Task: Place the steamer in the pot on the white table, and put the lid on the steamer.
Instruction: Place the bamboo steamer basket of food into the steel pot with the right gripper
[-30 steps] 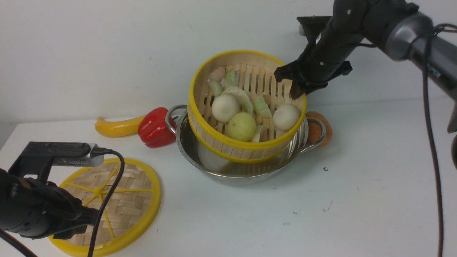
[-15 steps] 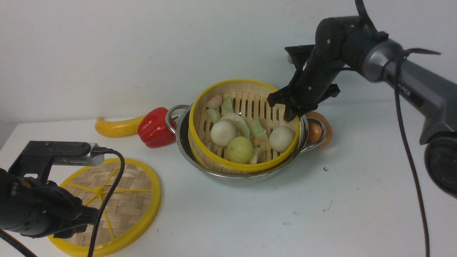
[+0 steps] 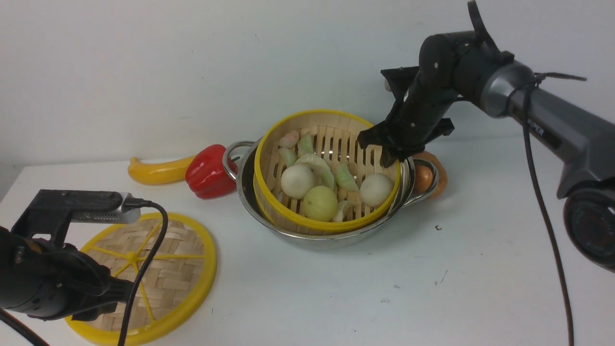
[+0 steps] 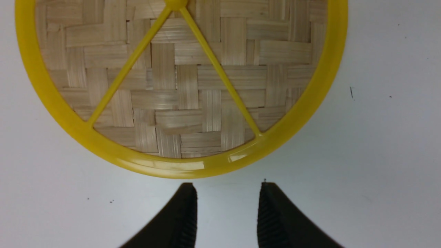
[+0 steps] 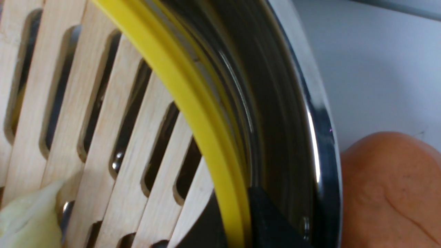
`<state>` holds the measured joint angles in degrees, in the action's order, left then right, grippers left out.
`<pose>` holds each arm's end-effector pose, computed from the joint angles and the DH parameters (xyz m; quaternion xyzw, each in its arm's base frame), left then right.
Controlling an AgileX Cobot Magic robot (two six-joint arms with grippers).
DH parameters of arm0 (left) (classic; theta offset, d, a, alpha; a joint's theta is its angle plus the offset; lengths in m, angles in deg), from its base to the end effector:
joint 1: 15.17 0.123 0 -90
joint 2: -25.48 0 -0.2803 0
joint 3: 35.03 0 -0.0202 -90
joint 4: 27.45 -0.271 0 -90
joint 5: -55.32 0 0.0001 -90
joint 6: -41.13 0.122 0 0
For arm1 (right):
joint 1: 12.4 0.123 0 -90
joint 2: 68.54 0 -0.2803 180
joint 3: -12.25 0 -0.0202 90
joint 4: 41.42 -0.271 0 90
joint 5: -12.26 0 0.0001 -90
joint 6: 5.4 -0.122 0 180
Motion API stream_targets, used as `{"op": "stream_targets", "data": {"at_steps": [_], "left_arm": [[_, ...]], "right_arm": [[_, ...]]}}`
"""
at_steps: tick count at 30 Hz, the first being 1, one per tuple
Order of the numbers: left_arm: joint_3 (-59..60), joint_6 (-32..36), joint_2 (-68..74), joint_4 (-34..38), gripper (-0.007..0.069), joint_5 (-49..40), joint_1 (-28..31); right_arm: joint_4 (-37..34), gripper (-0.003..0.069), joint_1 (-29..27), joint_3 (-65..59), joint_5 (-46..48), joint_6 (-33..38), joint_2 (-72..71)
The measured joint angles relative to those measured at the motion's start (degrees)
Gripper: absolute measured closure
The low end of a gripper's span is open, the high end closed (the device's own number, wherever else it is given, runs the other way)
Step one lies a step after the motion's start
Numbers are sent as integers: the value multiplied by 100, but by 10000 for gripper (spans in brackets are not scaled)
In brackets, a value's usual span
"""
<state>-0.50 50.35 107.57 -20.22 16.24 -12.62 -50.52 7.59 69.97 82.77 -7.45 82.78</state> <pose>0.2633 0.0020 0.1866 0.0173 0.9763 -0.0274 0.2140 0.5116 0.2055 0.1447 -0.1383 0.9777 0.1026 0.1204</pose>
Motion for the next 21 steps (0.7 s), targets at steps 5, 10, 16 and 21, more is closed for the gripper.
{"op": "stream_targets", "data": {"at_steps": [5,10,16,21], "left_arm": [[0,0,0,0,383,0,0],[0,0,0,0,383,0,0],[0,0,0,0,383,8,0],[0,2,0,0,383,465,0]], "right_arm": [[-12,536,0,78,6,-17,0],[-27,442,-5,125,32,-17,0],[-128,373,-6,135,32,-17,0],[-125,346,-6,274,51,-17,-67]]}}
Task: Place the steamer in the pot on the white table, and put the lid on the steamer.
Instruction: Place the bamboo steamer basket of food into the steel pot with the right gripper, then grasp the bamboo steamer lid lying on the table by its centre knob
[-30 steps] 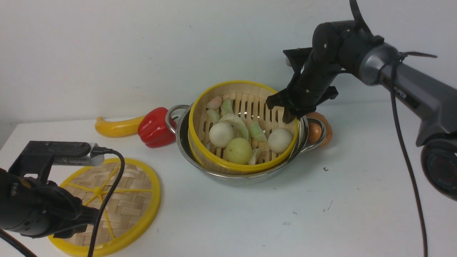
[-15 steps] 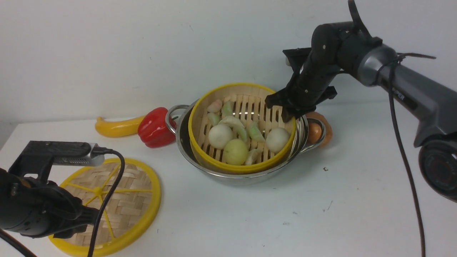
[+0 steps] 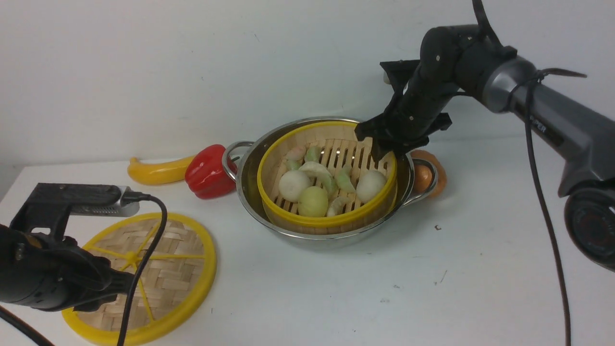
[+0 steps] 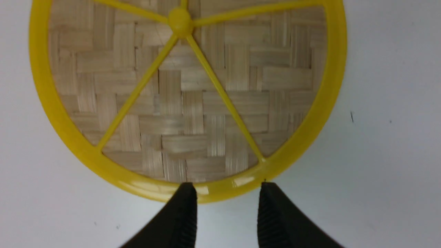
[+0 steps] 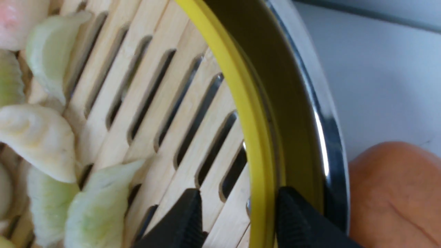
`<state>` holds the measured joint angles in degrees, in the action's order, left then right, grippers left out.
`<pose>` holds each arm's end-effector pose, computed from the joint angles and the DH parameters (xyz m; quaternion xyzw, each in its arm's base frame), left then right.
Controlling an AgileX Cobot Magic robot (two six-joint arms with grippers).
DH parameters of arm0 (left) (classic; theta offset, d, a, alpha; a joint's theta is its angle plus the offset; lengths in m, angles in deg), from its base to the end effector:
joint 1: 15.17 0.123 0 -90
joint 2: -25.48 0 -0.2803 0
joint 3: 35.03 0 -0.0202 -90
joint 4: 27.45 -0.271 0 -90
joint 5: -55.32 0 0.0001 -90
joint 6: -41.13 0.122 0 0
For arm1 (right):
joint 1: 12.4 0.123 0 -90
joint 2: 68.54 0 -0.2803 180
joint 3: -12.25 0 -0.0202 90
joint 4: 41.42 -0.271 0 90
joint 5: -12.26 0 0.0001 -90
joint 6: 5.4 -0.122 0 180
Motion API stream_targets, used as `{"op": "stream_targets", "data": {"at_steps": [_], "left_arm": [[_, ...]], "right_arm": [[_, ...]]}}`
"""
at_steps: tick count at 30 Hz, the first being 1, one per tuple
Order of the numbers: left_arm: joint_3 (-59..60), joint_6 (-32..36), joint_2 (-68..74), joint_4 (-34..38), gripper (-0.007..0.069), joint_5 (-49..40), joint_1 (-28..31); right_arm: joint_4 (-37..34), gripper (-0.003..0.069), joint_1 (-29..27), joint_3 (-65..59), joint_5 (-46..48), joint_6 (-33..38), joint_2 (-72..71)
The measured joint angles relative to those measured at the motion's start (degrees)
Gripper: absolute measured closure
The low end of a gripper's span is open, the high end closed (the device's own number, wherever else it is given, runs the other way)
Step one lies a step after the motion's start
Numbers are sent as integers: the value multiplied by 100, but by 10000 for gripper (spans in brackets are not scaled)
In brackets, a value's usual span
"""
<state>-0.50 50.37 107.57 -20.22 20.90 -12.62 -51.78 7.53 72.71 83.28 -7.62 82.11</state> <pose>0.2721 0.0034 0.1910 0.0150 0.9671 -0.0216 0.2531 0.5143 0.2086 0.1660 -0.1364 0.9732 0.1186 0.1424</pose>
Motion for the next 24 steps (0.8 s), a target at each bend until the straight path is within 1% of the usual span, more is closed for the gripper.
{"op": "stream_targets", "data": {"at_steps": [3,6,7,8,9,12,15,16,17,18,20,22,24], "left_arm": [[0,0,11,0,383,303,0],[0,0,93,-16,383,703,0],[0,0,93,-16,383,703,0],[-43,0,232,-16,383,1017,0],[-104,0,327,-16,383,1112,0],[-313,4,587,-16,383,1177,0],[-631,11,995,-16,383,1120,0],[-893,13,1280,-16,383,1016,0],[-893,13,1280,-16,383,1016,0],[-1074,13,1503,-16,383,912,0],[-1245,13,1713,-27,383,794,0],[-1514,13,2054,-89,383,543,0],[-1679,13,2274,-116,383,399,0]], "right_arm": [[-34,333,-58,251,0,-6,-280],[-222,329,-266,364,-39,-69,-788],[-235,329,-266,364,-39,-69,-834],[-380,328,-450,364,-39,-82,-1261],[-440,328,-521,356,-48,-82,-1463],[-585,326,-680,215,-83,-64,-2051],[-649,326,-765,-266,-114,72,-2859],[-622,326,-778,-798,-114,222,-3481],[-622,326,-778,-798,-114,222,-3481],[-539,326,-777,-1430,-114,254,-3940],[-464,326,-777,-2082,-114,325,-4417],[-380,326,-784,-3407,-108,455,-5299],[-352,326,-790,-4389,-74,581,-5968]]}}
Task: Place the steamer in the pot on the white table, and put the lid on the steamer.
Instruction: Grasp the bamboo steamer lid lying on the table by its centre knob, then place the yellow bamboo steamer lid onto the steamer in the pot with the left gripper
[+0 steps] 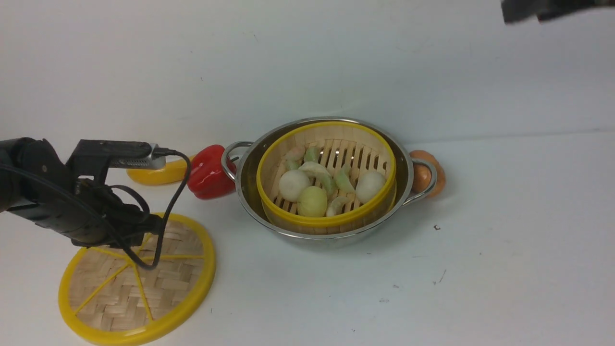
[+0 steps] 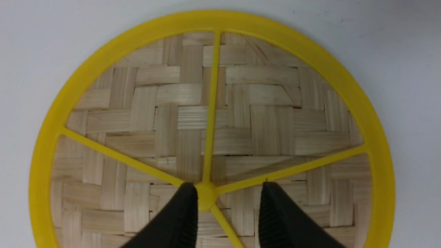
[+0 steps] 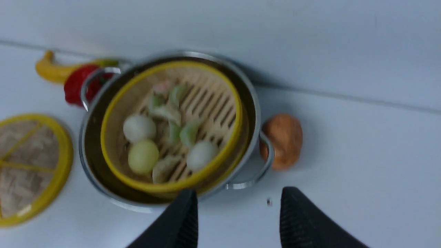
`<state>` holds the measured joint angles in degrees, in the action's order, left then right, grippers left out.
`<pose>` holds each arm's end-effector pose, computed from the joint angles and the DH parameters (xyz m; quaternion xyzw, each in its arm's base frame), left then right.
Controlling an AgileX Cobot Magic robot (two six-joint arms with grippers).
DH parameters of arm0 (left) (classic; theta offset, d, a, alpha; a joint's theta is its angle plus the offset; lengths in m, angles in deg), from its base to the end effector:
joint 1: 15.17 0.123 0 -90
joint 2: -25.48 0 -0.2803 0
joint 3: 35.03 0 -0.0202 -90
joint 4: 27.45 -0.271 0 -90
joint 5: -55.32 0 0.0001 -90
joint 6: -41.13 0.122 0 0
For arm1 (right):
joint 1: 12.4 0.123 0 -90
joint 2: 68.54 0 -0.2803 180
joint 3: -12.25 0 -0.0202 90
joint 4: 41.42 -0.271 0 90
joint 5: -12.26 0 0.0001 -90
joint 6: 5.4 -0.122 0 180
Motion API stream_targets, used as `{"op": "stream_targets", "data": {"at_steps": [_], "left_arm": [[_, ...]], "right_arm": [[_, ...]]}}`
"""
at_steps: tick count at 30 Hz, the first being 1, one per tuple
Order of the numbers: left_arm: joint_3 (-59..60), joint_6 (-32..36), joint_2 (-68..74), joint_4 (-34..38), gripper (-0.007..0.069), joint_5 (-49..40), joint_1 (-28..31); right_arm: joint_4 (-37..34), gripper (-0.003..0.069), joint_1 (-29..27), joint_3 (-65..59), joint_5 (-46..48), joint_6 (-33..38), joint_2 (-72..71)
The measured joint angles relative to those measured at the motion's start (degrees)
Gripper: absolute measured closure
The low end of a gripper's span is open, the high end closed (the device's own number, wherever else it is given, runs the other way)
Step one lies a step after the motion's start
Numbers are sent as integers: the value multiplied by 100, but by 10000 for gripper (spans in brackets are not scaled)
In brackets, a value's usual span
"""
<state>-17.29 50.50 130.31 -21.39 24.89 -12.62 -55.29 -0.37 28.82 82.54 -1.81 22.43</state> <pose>0.3664 0.0098 0.1566 0.0198 0.9716 -0.0123 0.2357 0.3169 0.0957 0.3992 -0.1242 0.9377 0.1425 0.2915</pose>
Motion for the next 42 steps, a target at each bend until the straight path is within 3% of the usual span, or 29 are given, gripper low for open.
{"op": "stream_targets", "data": {"at_steps": [8,12,20,25,34,37,42], "left_arm": [[-175,-70,349,-228,383,-161,0],[-194,-232,446,-440,383,-252,0],[-220,-461,806,-606,395,-278,0],[-322,-512,818,-731,512,-364,-16],[-1539,-531,573,-937,510,-2304,-18],[-2493,-461,419,-606,510,-2829,-78],[-3932,-2,589,278,510,-2894,-801]], "right_arm": [[-11,360,0,-2721,-576,210,-2233],[-114,388,0,-3398,-570,216,-2967],[-490,410,0,-3752,-517,211,-3770],[-535,410,0,-3758,-504,200,-3919],[-508,410,0,-3769,-240,128,-3923],[-443,410,0,-3769,-215,121,-3923],[-427,410,0,-3771,-203,87,-3923]]}}
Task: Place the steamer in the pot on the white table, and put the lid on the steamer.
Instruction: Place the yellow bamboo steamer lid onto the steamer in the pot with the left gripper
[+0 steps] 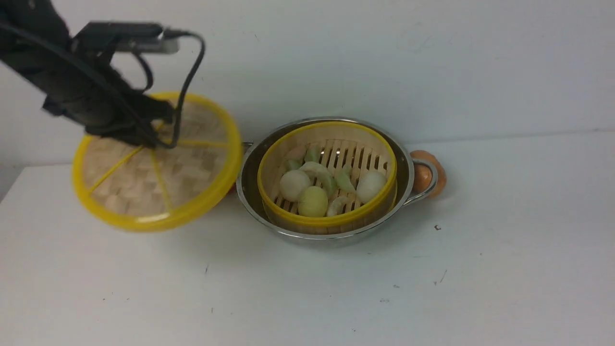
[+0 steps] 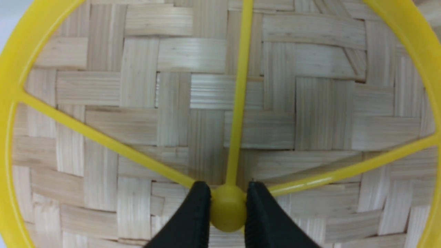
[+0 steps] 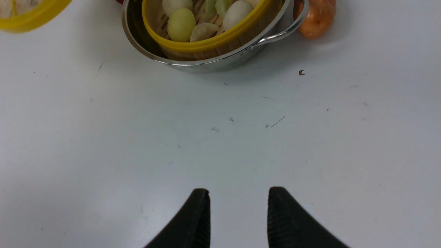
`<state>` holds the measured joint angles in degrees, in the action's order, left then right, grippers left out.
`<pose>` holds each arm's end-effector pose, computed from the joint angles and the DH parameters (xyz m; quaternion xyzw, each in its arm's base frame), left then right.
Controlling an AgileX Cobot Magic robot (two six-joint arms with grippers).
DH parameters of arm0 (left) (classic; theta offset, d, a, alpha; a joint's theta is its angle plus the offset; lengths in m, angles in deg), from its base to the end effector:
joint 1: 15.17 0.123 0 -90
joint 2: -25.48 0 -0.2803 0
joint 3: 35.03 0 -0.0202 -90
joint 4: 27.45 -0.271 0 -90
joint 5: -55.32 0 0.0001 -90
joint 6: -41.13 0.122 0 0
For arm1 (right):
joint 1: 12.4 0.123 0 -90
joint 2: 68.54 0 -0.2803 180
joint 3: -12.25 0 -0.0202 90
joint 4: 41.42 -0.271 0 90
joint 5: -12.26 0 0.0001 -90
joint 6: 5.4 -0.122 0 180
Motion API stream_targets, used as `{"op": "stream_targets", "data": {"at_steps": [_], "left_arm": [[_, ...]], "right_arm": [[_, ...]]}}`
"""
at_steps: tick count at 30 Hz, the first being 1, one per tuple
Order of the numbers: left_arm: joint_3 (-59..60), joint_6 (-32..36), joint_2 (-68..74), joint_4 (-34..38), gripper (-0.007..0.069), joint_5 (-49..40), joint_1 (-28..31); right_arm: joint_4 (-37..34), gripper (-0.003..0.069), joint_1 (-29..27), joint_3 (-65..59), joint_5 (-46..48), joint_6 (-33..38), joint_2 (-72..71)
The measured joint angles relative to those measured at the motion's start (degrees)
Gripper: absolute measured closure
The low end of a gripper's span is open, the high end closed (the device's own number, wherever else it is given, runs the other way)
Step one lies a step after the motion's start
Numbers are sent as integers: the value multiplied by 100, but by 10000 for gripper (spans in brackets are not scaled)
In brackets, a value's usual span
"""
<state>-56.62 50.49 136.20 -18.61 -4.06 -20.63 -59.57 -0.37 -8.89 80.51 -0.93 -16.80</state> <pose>0.4300 -0.0573 0.3066 0.1041 0.9542 -0.0652 0.2729 0.1436 0.0667 0.3525 -0.1273 0.9225 0.1789 0.3175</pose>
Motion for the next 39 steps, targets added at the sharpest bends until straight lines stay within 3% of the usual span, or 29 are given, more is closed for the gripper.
{"op": "stream_targets", "data": {"at_steps": [5,11,19,28,39], "left_arm": [[-1172,84,797,77,510,108,-956],[-2420,-156,2162,-701,510,-72,-1635],[-3098,-231,2934,-777,510,-380,-1750],[-3140,-68,3185,-220,510,-336,-1784],[-3149,-26,3214,-498,510,-169,-1934]], "right_arm": [[0,410,0,0,1,-25,0],[0,410,0,-4,6,-31,0],[-5,410,0,-4,8,-48,0],[-5,410,0,-4,12,-86,0],[-5,410,0,-4,12,-91,0]]}}
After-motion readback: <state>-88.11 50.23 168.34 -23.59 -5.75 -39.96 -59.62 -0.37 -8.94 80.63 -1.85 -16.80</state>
